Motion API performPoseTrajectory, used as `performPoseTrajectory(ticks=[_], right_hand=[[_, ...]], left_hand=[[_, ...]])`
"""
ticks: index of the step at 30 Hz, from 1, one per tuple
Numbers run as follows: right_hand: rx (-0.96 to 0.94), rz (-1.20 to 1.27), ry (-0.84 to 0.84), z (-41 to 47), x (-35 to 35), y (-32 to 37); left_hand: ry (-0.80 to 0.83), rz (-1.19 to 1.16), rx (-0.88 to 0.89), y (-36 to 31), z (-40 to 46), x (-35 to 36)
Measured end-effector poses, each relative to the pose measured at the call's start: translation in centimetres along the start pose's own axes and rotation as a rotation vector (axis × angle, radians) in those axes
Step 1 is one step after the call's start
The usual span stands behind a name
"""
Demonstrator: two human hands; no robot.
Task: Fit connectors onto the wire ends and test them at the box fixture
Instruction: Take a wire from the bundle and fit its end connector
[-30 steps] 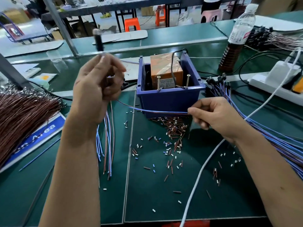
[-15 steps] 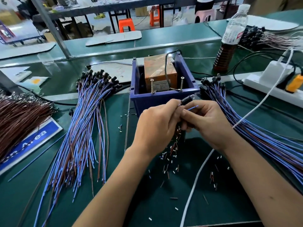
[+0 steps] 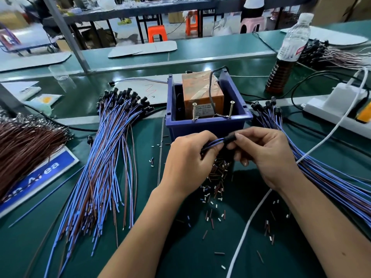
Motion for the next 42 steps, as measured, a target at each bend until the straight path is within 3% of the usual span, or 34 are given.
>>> performPoseTrajectory(ticks=[5,14,24,27,42], right_hand=[[0.022,0.006,-0.04,0.0,0.0,0.1],[-0.014,-0.158,-0.044,-0.1,0.2,-0.2],[-0.045,-0.233,-0.077,0.1,0.0,-0.7],[-0.06,-0.268,-0.036,-0.1,0.1,-0.7],[-0.014,-0.195,-0.014,-0.1,0.4,-0.9]], left_hand=[[0.071,-0.012,-0.012,0.0,-0.2,0.3],[0.058,0.009,-0.055,-0.2,-0.4,0.9],[-0.02,-0.178,-0.134,0.1,-0.4,1.2],[0.023,-0.132,-0.079,0.2,-0.4,1.2],[-0.049,-0.15,-0.084,0.0,-0.2,1.4]])
Point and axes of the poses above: each hand's wrist, its own z-axis towards the middle knuckle, its own x-axis out of the palm, y = z × x, the point moved 1 cm from there along z, towards the middle knuckle, and after that the axes turned 5 degrees about y, right-handed, at the moved point
